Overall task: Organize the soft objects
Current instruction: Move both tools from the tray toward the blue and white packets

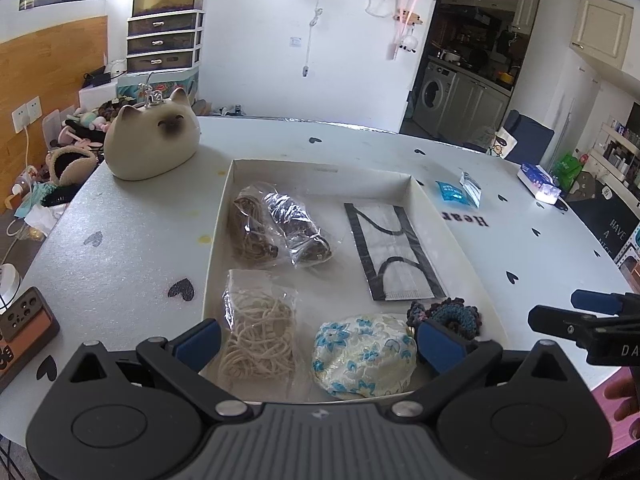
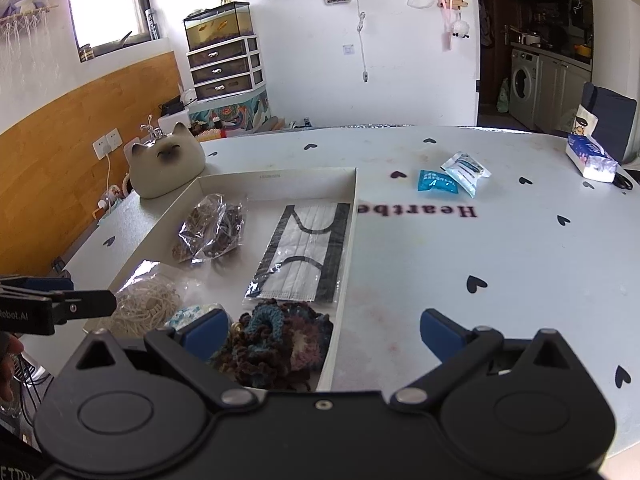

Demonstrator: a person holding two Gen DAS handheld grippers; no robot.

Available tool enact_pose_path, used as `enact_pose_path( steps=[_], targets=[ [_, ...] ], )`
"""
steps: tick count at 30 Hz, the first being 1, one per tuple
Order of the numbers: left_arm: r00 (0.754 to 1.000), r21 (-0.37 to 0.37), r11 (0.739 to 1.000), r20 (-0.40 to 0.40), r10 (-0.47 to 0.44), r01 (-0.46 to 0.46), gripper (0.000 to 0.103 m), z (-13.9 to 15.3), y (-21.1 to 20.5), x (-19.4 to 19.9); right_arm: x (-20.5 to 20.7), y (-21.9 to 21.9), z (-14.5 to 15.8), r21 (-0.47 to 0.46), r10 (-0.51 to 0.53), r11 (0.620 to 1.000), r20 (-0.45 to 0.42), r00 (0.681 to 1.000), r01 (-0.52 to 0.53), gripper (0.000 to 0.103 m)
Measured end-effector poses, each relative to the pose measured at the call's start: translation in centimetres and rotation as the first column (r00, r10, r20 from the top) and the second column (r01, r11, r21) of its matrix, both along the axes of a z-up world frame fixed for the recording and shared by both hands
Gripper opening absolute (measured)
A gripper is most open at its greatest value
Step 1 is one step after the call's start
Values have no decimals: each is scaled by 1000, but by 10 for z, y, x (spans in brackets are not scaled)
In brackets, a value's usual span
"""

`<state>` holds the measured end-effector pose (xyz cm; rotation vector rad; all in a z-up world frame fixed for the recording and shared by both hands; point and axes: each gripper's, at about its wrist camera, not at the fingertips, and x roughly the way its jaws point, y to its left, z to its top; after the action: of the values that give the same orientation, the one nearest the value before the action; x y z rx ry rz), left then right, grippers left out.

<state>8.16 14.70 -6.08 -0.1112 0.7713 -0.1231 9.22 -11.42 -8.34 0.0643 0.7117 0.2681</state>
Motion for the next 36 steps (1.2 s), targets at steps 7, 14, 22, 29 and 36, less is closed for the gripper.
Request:
enact_pose_path(
  steps=[7, 14, 22, 29, 36],
  targets=[
    [1000, 5, 1000, -15, 18, -18, 103, 1, -16, 8, 11, -12, -2, 7, 27, 1000, -24, 999, -27, 103],
    [999, 7, 999, -23, 33, -33, 103, 3, -45, 24, 27, -34, -1, 17, 47, 999, -40, 998, -46, 103],
    [999, 2, 999, -7, 43, -43, 103, 12, -95, 47, 51, -78, 5, 21, 67, 998, -31, 997, -66, 103],
    [998, -3, 998, -2, 58, -58, 103, 12, -143, 68, 75, -121, 7, 13, 87, 996, -31, 996, -87, 103],
    [997, -15, 997, 3, 73, -73, 103, 11, -186, 94, 105, -163, 8, 9, 113, 994, -28, 993, -113, 103]
  ],
)
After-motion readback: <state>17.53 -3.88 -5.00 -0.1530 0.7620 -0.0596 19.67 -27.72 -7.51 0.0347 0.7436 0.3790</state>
